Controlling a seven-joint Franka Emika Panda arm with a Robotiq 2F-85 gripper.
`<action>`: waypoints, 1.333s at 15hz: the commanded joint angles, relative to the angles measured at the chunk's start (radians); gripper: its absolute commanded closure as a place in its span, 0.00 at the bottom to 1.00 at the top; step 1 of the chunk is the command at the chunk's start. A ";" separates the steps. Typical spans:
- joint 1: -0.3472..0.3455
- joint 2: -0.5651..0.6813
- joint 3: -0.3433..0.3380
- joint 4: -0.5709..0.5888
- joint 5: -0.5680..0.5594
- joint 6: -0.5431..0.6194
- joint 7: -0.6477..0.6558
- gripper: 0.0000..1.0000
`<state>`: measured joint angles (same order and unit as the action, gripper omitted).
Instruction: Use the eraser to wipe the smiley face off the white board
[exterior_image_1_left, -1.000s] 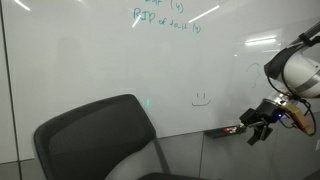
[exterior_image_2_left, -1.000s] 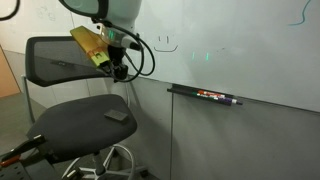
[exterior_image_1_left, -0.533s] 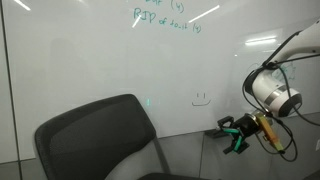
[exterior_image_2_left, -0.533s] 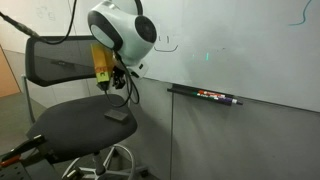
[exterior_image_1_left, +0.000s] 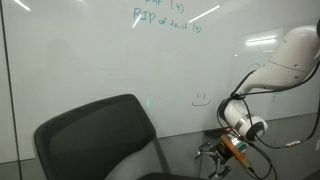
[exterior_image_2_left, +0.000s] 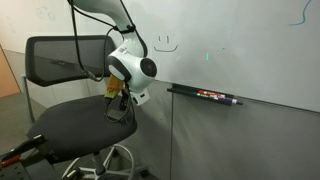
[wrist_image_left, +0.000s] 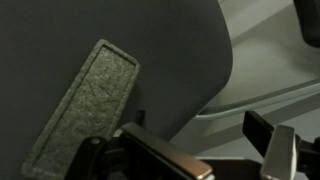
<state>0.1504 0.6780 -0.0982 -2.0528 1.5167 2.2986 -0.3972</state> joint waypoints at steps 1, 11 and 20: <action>0.020 0.036 0.026 0.055 -0.058 0.096 0.264 0.00; 0.035 -0.036 0.049 0.014 -0.327 0.090 0.934 0.00; 0.006 -0.026 0.069 -0.040 -0.345 0.097 1.002 0.00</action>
<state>0.1752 0.6778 -0.0511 -2.0513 1.1654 2.3782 0.5889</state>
